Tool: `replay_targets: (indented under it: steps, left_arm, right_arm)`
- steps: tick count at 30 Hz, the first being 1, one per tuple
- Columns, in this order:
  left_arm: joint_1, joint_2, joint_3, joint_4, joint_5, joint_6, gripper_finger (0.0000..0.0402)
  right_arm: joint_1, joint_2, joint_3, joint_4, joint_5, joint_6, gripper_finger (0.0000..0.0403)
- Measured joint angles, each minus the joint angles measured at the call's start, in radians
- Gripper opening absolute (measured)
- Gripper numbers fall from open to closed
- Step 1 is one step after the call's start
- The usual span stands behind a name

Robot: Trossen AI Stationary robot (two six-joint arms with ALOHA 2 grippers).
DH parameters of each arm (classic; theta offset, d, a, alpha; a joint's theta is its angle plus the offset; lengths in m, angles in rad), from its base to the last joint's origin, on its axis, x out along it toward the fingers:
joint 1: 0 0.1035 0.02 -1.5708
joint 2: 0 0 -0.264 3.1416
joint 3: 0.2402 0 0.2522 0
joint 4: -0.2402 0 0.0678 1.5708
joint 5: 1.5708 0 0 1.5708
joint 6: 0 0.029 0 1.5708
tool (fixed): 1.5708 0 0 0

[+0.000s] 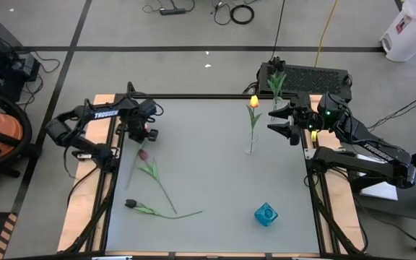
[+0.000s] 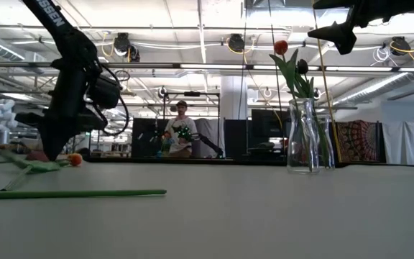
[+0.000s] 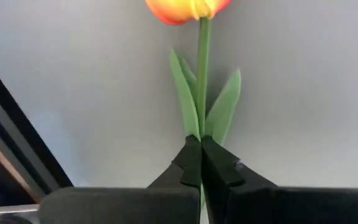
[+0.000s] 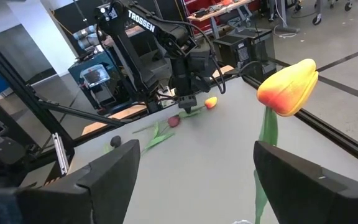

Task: Sort flowers into vase by color
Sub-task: Put the yellow tulip into the bottom transparent vase

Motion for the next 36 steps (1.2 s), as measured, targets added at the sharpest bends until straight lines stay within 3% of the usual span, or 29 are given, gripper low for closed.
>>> replay_targets:
  steps: [17, 25, 36]
  left_arm:
    - [0.000, -0.223, 0.176, -0.092, -0.091, 0.008, 0.0000]
    - [-0.044, -0.265, 0.339, 0.030, -0.103, 0.132, 0.0000]
    - [-0.216, -0.264, 0.528, 0.287, -0.132, 0.212, 0.0000]
  right_arm:
    - [0.000, 0.000, 0.000, 0.000, 0.000, -0.009, 0.0306]
    - [0.000, 0.000, 0.000, -0.002, 0.000, -0.009, 0.0306]
    - [0.000, 0.000, -0.001, -0.029, 0.000, -0.009, 0.0306]
